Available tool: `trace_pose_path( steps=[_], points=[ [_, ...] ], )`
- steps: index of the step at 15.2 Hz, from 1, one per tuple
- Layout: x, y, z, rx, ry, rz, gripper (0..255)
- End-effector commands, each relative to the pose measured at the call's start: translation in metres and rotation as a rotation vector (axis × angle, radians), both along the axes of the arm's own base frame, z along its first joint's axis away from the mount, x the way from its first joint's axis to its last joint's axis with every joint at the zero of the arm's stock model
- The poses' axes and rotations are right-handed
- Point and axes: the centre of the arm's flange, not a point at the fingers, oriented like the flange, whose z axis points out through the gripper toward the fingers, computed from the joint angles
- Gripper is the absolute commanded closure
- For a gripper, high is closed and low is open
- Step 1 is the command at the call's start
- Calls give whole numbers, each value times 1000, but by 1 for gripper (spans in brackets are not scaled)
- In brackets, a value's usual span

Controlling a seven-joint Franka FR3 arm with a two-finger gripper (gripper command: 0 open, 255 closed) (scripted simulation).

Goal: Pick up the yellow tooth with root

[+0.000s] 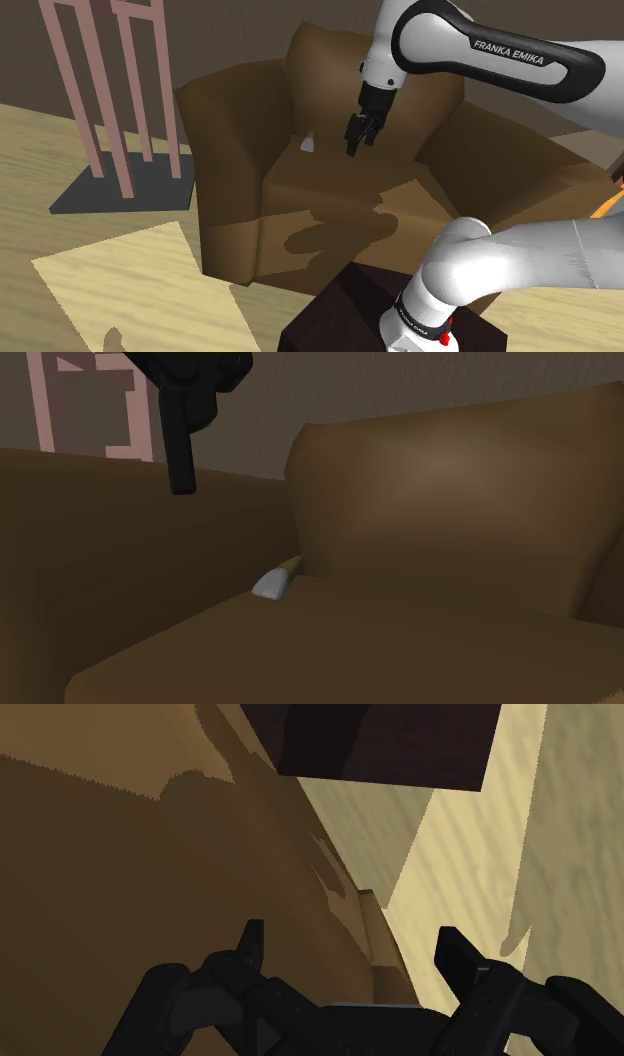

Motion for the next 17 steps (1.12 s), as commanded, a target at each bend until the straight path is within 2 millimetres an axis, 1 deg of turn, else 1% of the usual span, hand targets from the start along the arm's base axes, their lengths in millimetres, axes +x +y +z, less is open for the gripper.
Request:
trace_pose_path(
  steps=[1, 5, 9, 13, 17],
  points=[
    [0, 0, 0, 0, 0, 0, 0],
    [47, -10, -17, -3, -15, -106, 0],
    [94, -24, -34, -6, -30, -212, 0],
    [139, -44, -50, -8, -45, -318, 0],
    [181, -68, -65, -11, -60, -424, 0]
  ],
)
